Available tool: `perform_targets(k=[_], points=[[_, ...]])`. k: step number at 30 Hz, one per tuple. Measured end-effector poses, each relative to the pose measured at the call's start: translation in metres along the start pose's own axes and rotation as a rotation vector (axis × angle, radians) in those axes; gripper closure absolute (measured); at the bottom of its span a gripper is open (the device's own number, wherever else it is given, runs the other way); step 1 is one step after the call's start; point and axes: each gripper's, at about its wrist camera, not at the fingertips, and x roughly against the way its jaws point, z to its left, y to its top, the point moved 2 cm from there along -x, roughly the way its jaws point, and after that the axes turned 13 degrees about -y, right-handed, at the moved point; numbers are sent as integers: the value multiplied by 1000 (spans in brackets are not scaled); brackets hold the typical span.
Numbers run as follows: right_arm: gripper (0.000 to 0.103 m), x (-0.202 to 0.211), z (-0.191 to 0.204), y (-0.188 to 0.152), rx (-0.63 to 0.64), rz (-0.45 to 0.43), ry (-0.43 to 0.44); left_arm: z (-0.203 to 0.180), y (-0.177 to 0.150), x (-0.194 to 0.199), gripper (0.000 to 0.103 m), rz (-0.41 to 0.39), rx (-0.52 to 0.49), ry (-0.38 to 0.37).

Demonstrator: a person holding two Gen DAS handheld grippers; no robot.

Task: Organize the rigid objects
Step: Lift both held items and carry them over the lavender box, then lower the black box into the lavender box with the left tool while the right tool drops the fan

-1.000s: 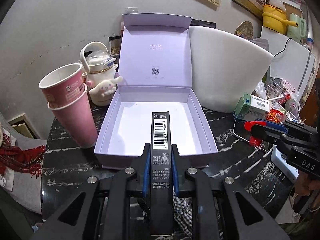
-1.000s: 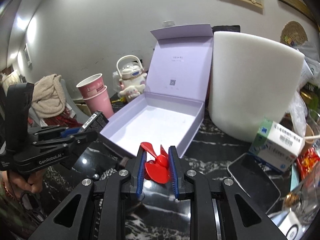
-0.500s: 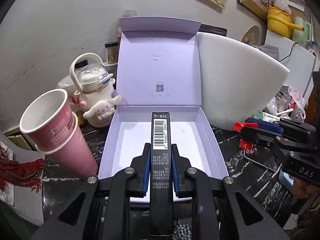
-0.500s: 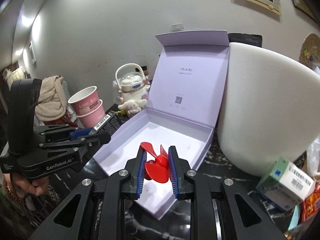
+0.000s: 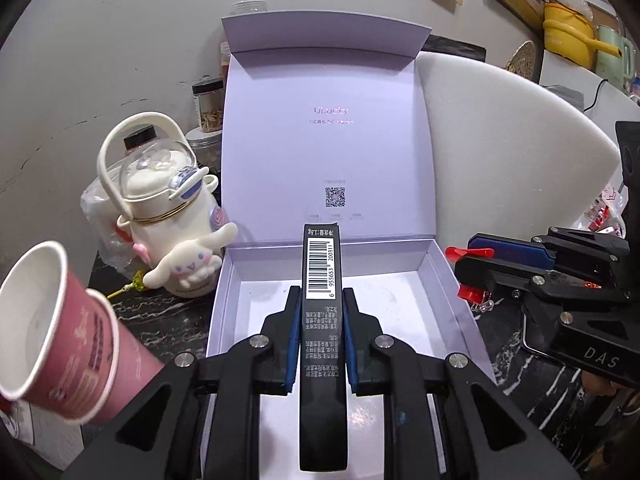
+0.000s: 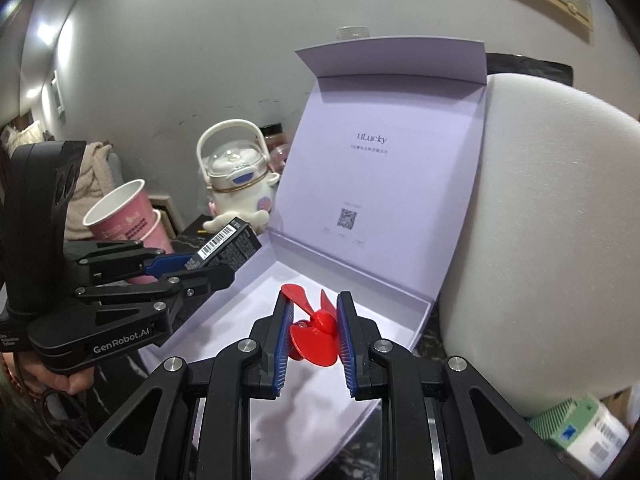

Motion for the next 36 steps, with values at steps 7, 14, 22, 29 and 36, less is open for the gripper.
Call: perform_targets(k=[7,14,22,29,36], points=[[81,-39,-4,7,8,33,-3,15,8,-31,85,44,-2,-3],[81,-71,-4,7,28,70,-10,29,7,-58,85,104,28,-17],[81,-90,-1,3,42,107,-12,33,6,-72,85,138,35,-1],[65,-90,-6,3,45,116,-56,27,11,-57,85,107,26,39],[45,-75,-9,3,53,95,-101,22,12,-52,84,143,38,95]])
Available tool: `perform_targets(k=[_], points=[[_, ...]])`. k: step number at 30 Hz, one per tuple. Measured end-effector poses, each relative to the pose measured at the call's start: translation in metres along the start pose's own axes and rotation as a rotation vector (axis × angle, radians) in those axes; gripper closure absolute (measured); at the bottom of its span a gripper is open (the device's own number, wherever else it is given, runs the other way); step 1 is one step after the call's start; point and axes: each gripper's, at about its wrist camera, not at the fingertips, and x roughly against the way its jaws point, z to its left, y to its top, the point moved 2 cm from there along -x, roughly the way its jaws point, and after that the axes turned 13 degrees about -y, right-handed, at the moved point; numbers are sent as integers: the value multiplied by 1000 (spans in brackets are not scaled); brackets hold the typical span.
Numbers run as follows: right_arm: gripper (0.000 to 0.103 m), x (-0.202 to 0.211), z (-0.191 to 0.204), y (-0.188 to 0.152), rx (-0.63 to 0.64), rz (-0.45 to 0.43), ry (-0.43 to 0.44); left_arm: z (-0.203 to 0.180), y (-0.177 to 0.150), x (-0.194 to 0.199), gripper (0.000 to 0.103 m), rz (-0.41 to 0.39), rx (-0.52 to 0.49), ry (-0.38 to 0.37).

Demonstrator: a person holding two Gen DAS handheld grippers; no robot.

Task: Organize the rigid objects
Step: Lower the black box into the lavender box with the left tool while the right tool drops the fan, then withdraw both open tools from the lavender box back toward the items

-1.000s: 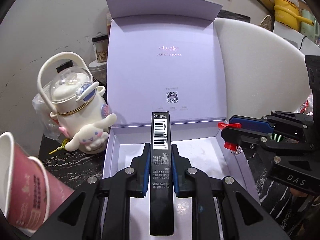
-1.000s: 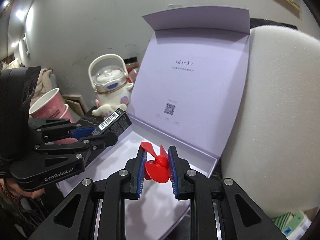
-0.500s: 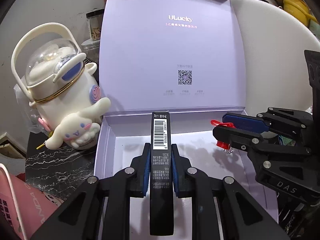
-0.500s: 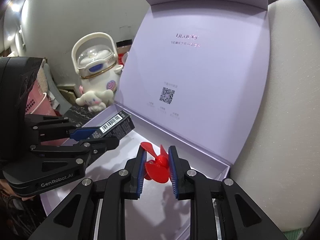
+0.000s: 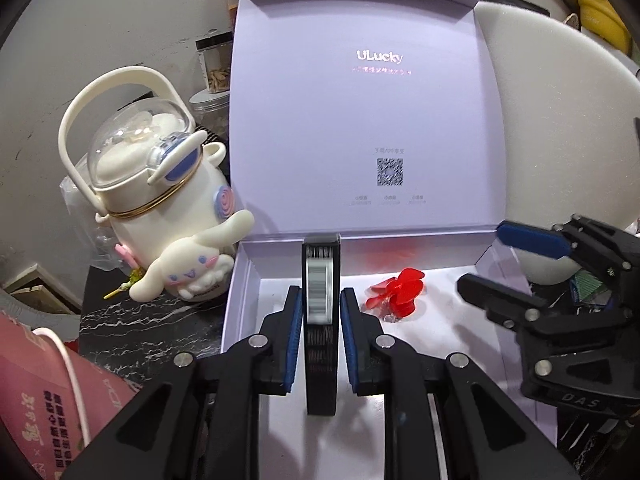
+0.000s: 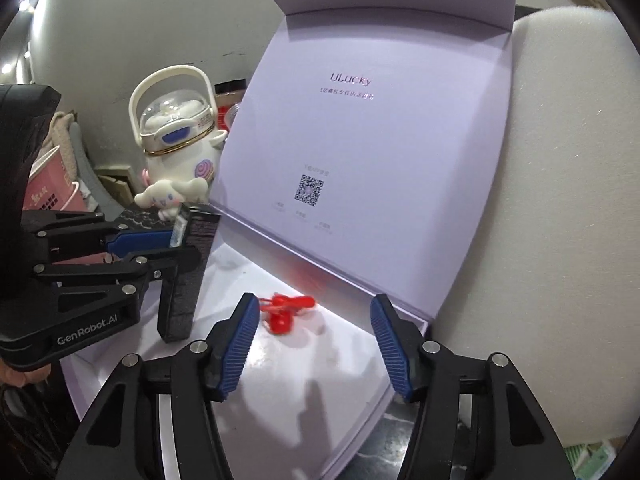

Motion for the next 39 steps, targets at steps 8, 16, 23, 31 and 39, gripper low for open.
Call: perform_targets(k=[8,16,23,31,39], points=[[43,13,-9,-4,-20,-3,-30,2,-6,17,84,11,5,45],[43,38,-12,-5,-30,-27,-48,2,-4,44,84,-23,3,50],[43,70,-10,-6,-33,-66,-65,-8,-6,72,84,-71,-15,39],[41,113,-19,-11,-42,-118,-93,-25,-15,104,84,-108,-29,20],[40,145,-25,-27,-75,-137,-83,-43,-31,132,84,-136,-48,9]])
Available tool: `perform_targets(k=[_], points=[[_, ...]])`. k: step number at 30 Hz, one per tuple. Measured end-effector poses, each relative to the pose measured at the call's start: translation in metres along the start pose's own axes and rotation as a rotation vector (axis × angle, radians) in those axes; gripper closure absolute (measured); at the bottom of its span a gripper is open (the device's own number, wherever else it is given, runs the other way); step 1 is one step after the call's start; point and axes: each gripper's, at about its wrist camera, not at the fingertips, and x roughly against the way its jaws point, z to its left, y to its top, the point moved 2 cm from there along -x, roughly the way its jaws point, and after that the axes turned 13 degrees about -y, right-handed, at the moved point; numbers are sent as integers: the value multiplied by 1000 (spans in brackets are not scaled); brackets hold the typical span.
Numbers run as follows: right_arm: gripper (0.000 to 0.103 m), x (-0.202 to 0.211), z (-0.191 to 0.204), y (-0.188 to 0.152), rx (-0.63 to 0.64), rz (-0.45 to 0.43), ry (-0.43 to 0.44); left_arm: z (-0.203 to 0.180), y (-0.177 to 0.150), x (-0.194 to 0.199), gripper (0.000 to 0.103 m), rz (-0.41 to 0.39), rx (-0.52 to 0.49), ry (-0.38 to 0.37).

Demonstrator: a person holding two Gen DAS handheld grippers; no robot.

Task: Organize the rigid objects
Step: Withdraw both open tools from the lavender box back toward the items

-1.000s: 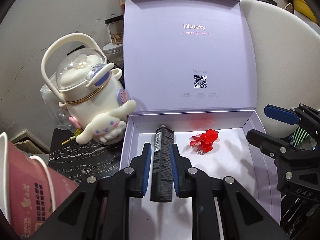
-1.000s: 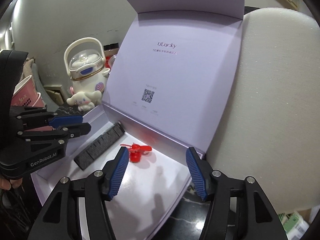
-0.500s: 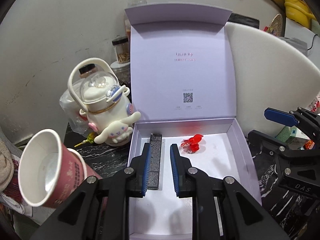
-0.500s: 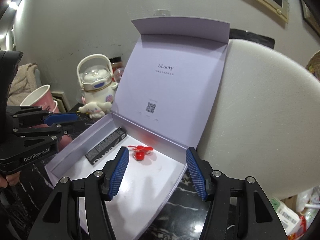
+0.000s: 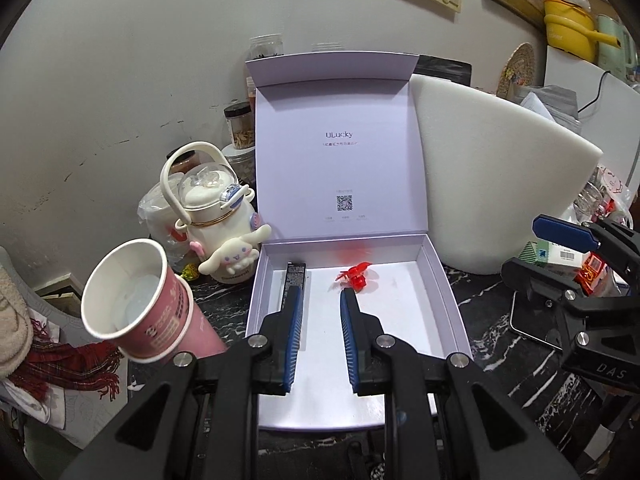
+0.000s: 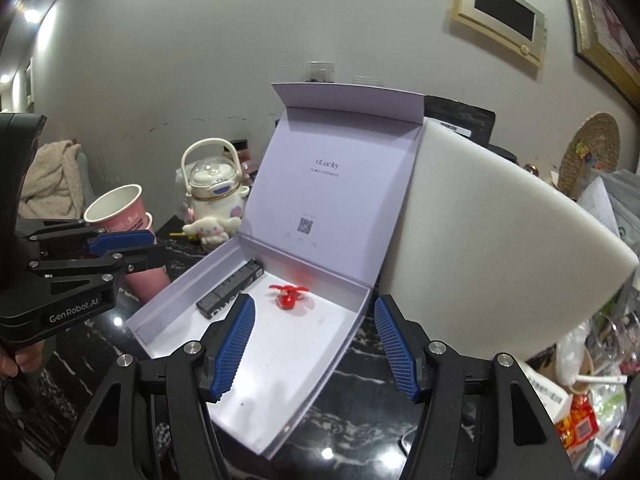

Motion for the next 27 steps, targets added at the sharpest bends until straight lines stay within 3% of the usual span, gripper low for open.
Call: perform_targets(k=[11,27], points=[[36,37,-5,-19,-26,-19,-12,-17,-19,28,84,-12,4,-9],[27,63,-5,-60,-33,21,-2,-21,-66,46,84,5,67,3]])
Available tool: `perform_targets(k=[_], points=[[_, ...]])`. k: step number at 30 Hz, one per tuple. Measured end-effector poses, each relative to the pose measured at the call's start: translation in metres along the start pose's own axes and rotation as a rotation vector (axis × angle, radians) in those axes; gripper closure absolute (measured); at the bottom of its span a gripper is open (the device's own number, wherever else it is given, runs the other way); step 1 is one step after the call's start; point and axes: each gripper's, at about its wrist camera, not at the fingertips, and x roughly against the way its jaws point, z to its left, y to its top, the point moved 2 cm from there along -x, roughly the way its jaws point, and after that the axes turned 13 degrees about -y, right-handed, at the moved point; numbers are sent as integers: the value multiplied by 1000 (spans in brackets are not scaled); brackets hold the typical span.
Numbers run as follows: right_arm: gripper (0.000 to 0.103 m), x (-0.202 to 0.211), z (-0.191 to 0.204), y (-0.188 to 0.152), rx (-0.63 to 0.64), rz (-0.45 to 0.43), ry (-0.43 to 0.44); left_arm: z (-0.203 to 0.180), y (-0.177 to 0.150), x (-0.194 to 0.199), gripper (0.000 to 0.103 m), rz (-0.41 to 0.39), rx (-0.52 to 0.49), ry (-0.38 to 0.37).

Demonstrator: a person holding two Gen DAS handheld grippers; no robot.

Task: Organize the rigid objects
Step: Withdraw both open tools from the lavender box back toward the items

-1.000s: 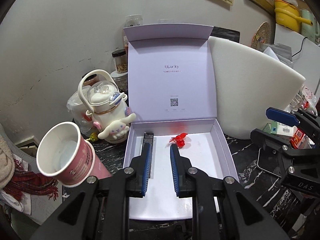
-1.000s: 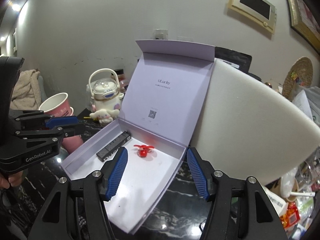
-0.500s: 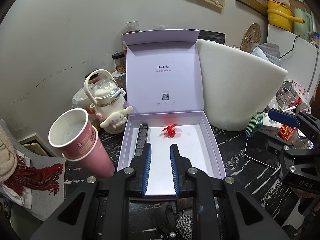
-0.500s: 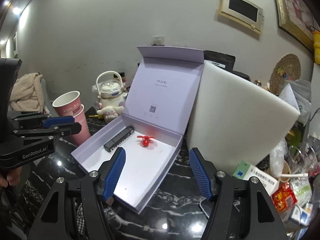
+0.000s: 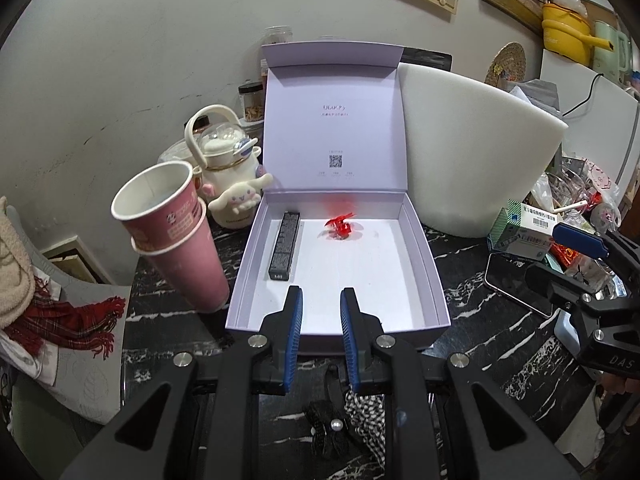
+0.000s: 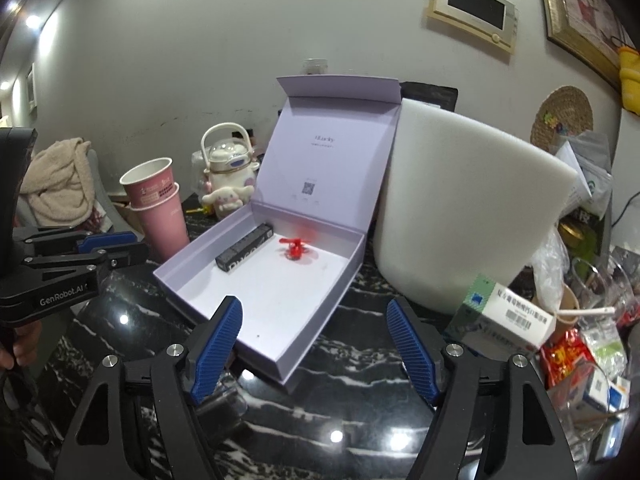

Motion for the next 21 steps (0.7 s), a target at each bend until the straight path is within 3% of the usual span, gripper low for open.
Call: perform_targets(k=[13,21], points=[[22,4,13,-32,0,47,34,7,-44,4,84,50,52,-22],[20,6,26,-50,-12,69,100,12,-70,3,84,83,101,-86]])
